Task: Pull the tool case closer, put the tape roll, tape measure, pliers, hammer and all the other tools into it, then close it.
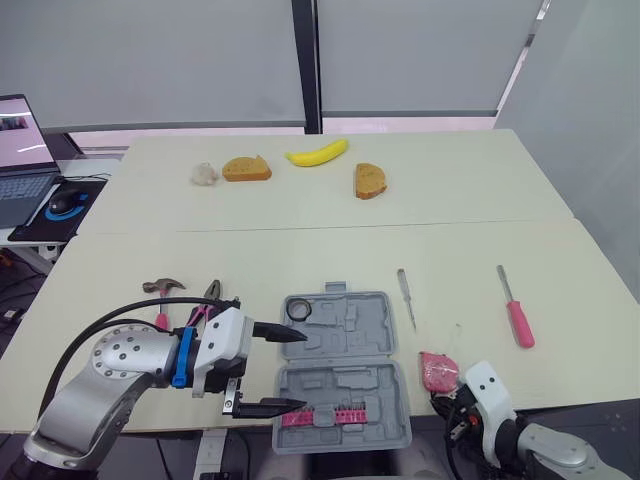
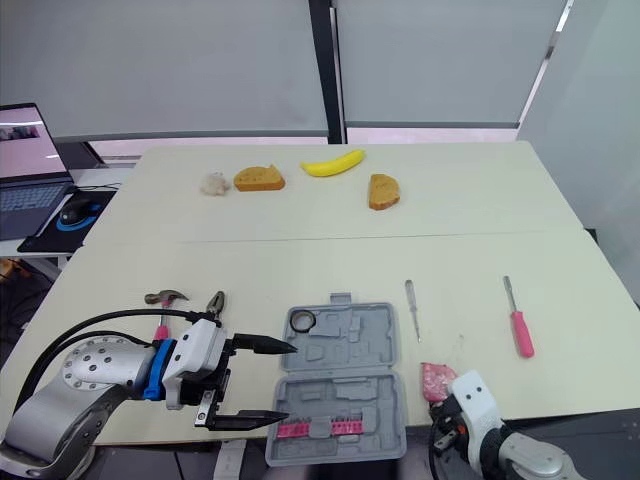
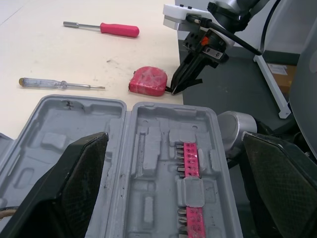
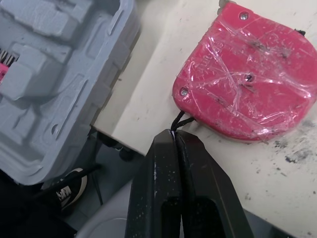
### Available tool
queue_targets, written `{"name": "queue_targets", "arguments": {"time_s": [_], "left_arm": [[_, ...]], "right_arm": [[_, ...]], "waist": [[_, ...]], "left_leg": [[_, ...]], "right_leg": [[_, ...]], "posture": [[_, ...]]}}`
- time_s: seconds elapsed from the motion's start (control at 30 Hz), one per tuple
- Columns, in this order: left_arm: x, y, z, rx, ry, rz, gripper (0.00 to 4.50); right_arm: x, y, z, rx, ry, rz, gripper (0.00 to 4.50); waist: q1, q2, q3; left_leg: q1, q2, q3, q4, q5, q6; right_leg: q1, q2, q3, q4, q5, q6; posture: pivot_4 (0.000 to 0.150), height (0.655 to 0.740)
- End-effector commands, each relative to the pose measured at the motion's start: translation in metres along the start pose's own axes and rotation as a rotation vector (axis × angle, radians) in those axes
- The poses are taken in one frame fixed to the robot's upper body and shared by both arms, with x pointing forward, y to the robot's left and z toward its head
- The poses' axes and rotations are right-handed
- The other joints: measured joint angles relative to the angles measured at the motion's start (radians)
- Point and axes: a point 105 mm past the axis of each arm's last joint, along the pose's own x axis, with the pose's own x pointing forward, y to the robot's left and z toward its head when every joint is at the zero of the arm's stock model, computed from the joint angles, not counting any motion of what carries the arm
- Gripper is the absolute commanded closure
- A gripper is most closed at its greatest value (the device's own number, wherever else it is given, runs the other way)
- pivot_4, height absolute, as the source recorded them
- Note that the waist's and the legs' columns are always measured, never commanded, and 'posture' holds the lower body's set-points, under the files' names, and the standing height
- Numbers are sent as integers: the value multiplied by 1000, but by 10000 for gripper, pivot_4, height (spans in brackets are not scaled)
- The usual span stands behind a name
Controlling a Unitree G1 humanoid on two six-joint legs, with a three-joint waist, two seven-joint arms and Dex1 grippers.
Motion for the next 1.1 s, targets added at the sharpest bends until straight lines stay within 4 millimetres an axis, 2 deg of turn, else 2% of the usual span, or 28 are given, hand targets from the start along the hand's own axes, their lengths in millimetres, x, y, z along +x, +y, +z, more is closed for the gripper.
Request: {"name": "queue_targets", "arguments": {"time_s": [0.03,0.27,0.37,0.67,0.83,0.93,0.97,1.1], "left_arm": [[2,-4,4,30,-10,-16,0],[1,-3,2,30,-6,-19,0],[1,-3,1,32,-6,-19,0],[3,-2,1,35,-12,-20,0],[3,-2,1,33,-14,-20,0],[5,-3,3,37,-20,-31,0],[6,-3,3,39,-23,-36,0],[10,-2,8,57,-36,-64,0]], "right_arm": [[-4,8,7,-14,-29,31,44925],[-4,9,3,-14,-16,30,44925],[-3,1,7,39,-42,-17,44925],[-26,15,5,39,6,95,25095],[-50,12,20,-213,-14,157,12300],[-53,-7,40,-433,-67,168,2346],[-54,-12,45,-484,-78,173,298],[-45,-36,47,-631,-59,198,298]], "waist": [[1,0,0],[7,0,0],[11,0,0],[14,0,0],[14,-1,0],[14,-2,0],[14,-2,0],[14,-3,1]], "left_leg": [[0,0,0,0,0,0],[0,0,0,0,0,0],[0,0,0,0,0,0],[0,0,0,0,0,0],[0,0,0,1,0,0],[1,0,0,1,0,0],[1,0,0,1,0,0],[1,0,0,1,0,0]], "right_leg": [[0,0,0,0,0,0],[0,0,0,0,0,0],[0,0,0,0,0,0],[0,0,0,-1,0,0],[1,0,0,-1,-2,4],[2,0,-1,-1,-3,5],[3,0,-1,-1,-3,5],[3,0,-1,-1,-2,4]], "posture": [[1500,7400],[1500,7400],[1500,7400],[1500,7400],[1500,7400],[1500,7400],[1500,7400],[1500,7400]]}}
